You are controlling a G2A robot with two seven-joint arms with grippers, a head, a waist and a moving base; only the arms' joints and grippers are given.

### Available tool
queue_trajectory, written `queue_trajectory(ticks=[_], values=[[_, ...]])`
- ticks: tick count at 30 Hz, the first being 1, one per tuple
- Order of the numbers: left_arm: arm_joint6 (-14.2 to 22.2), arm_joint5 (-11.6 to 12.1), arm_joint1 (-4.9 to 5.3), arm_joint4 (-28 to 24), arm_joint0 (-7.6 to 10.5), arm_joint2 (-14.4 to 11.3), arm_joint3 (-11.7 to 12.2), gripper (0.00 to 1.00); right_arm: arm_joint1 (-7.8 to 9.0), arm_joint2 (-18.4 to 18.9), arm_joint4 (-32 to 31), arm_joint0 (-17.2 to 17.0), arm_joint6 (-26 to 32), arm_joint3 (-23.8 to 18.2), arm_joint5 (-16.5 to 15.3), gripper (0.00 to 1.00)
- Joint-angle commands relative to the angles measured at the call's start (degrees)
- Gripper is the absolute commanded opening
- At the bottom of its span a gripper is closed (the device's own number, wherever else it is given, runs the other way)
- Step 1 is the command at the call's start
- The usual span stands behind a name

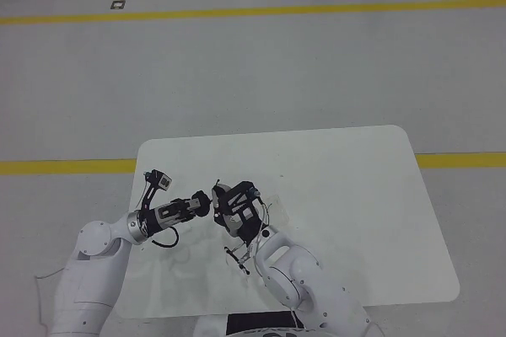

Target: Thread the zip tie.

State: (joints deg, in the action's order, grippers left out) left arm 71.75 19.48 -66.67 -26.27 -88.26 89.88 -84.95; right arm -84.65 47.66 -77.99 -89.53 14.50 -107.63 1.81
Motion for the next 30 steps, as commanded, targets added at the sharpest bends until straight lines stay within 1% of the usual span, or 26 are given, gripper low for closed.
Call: queue_trajectory(ticks=[1, 30], values=[[0.0, 0.0, 0.00, 0.0, 0.00, 0.0, 0.0, 0.00, 0.02, -0.1, 0.1, 0.1, 0.0, 0.0, -0.1, 0.00], [0.0, 0.0, 0.00, 0.0, 0.00, 0.0, 0.0, 0.00, 0.16, -1.3, 2.3, 1.4, 0.0, 1.2, -0.3, 0.00]])
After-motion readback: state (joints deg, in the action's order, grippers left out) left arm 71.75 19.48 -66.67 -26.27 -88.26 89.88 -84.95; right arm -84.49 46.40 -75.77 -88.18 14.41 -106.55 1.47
